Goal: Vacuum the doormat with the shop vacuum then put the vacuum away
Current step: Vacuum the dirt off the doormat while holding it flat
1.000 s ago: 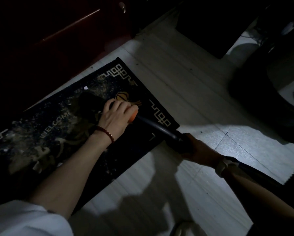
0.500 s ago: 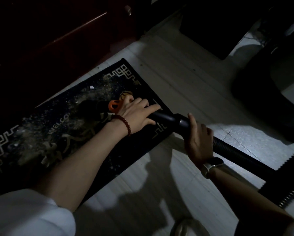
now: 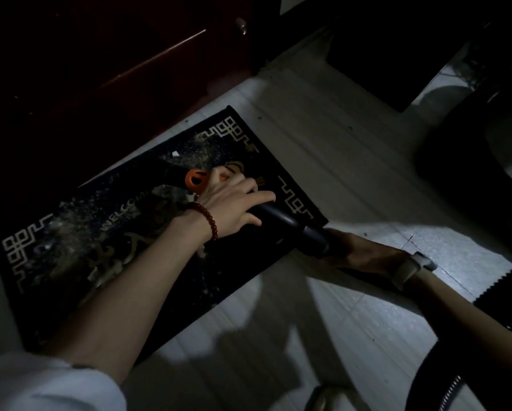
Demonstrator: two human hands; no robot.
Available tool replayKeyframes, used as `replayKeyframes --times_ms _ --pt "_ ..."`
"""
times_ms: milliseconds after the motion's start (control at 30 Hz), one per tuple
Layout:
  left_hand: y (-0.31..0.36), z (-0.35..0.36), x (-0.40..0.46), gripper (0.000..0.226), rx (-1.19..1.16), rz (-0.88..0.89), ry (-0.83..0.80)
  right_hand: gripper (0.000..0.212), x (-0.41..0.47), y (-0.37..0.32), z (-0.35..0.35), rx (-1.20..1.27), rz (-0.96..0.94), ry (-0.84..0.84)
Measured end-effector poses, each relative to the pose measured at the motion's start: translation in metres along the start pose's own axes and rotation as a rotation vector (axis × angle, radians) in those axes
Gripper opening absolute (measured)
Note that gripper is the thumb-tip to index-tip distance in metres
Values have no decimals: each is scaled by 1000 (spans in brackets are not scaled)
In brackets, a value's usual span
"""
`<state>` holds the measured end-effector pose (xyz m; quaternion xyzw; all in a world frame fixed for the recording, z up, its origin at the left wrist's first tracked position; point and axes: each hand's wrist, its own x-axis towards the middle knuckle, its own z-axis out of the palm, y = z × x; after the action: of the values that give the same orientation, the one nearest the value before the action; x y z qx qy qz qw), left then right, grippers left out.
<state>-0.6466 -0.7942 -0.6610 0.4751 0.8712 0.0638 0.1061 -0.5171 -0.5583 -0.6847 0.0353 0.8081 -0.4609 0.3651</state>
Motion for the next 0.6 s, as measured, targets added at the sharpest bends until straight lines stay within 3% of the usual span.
replayKeyframes --times_ms 67,133,300,433,533,600 --pt "-4 2 -6 47 17 -22 47 45 0 5 0 -36 38 14" --pt "-7 4 -9 45 38 -51 82 37 6 8 7 -51 6 171" --pt "-13 -1 -10 47 11 -203 -16 41 17 4 26 -213 -17 562" --pt "-7 0 -15 48 7 -261 -113 49 19 1 19 -264 9 439" --pt "-2 5 -18 48 -2 -215 -55 67 26 -17 13 -212 -92 387" --pt "3 3 -12 49 23 -128 -19 64 33 -32 14 -314 -136 350"
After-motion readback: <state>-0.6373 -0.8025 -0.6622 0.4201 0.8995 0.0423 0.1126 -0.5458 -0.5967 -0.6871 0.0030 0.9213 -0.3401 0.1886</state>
